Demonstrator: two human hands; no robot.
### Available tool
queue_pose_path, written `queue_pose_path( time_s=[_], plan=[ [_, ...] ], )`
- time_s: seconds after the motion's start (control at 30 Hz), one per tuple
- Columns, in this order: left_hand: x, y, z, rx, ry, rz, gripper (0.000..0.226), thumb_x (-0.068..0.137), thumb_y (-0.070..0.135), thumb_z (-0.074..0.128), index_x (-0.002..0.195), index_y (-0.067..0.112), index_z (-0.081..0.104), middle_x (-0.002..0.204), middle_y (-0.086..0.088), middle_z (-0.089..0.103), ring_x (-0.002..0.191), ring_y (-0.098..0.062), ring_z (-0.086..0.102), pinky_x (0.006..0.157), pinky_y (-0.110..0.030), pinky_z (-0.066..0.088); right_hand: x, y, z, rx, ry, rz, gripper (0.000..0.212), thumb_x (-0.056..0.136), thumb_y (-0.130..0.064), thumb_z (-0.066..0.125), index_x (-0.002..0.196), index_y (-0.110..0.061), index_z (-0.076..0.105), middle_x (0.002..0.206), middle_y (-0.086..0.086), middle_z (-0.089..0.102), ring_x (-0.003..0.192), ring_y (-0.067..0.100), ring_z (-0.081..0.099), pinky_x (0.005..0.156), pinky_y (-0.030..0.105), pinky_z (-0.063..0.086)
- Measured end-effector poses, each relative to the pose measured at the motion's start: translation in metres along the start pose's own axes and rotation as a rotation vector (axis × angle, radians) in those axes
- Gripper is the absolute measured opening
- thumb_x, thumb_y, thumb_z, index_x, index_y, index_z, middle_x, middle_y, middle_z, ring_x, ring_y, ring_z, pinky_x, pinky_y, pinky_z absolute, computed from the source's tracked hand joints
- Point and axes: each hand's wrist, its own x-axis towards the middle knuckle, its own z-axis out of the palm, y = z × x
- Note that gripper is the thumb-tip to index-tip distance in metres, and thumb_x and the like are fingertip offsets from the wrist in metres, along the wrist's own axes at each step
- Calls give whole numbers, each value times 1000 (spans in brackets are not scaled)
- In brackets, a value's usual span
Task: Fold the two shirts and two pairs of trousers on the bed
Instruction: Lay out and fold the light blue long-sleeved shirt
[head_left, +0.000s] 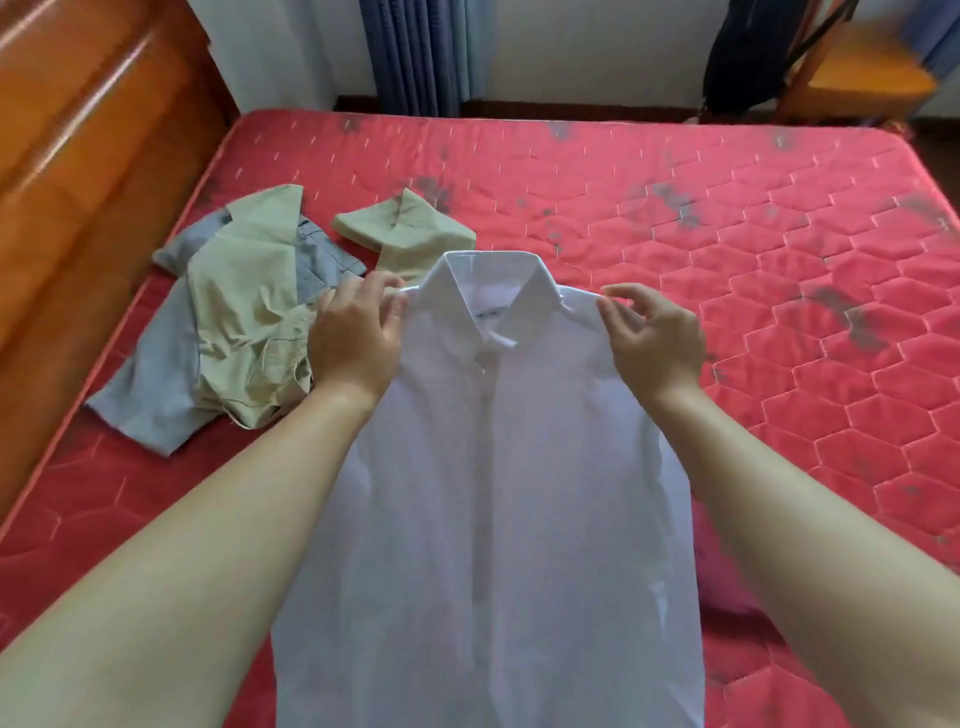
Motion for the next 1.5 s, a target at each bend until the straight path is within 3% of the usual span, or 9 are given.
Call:
queue_pose_path(
  time_s=[0.13, 0.3, 0.53, 0.77, 0.87, 0.97, 1.13, 1.37, 1.5],
  plan=[
    [-19, -26, 98, 197, -284, -17, 47, 90, 36, 53, 135, 26, 43, 134, -4, 45, 121, -29, 42, 96, -45, 34, 14, 54, 76, -180, -179, -93, 46, 84, -30, 65, 127, -18, 54, 134, 7, 47, 122, 25, 45, 99, 39, 34],
    [-125, -57, 185, 306, -712, 30, 50, 93, 47, 39, 141, 37, 29, 147, 6, 31, 135, -15, 28, 107, -44, 23, -88, 132, 145, -310, -536, -56, 50, 88, -37, 59, 135, -25, 47, 148, 4, 33, 135, 22, 33, 105, 43, 32],
    [-187, -100, 236, 354, -927, -1, 59, 93, 54, 30, 147, 37, 13, 157, 9, 5, 144, -18, 10, 111, -53, 13, -160, 196, 201, -544, -851, 31, 60, 93, -51, 38, 146, -39, 13, 157, -12, -6, 144, 21, -6, 106, 63, 16],
    [-194, -130, 246, 411, -927, 108, 62, 93, 54, 30, 145, 44, -2, 158, 7, 0, 144, -16, 7, 109, -57, 12, -149, 245, 198, -698, -782, 84, 64, 91, -57, 32, 146, -42, 4, 156, -12, -12, 144, 21, -14, 103, 70, 11],
    [-206, -117, 228, 282, -844, 112, 57, 93, 47, 37, 146, 36, 19, 153, 5, 23, 140, -14, 23, 111, -52, 15, -175, 207, 202, -504, -703, 0, 57, 92, -46, 44, 144, -29, 27, 157, -5, 11, 145, 24, 4, 109, 60, 12],
    [-222, -117, 194, 153, -654, 66, 40, 87, 37, 48, 124, 22, 55, 126, 3, 57, 115, -19, 55, 95, -45, 40, -215, 170, 204, -274, -763, -98, 51, 89, -39, 53, 137, -21, 43, 147, 3, 36, 134, 24, 36, 107, 46, 31],
    [-250, -164, 135, 119, -469, -253, 22, 86, 26, 54, 103, 19, 65, 106, 2, 64, 94, -24, 62, 80, -36, 45, -268, 135, 221, -109, -718, -25, 41, 83, -23, 66, 122, -11, 57, 128, 7, 52, 120, 28, 49, 94, 41, 44],
    [-277, -236, 110, 185, -494, -613, 54, 87, 25, 58, 138, 22, 37, 134, -3, 40, 115, -29, 46, 90, -42, 42, -297, 82, 281, -114, -611, -81, 58, 88, -31, 56, 140, -21, 35, 150, 10, 23, 138, 26, 20, 108, 42, 27],
    [-291, -254, 116, 56, -582, -650, 51, 93, 19, 51, 140, 19, 32, 132, -9, 48, 116, -33, 47, 93, -42, 41, -314, 82, 307, -233, -725, -89, 63, 87, -40, 53, 144, -34, 27, 156, 3, 10, 143, 26, 7, 111, 52, 19]
  ],
)
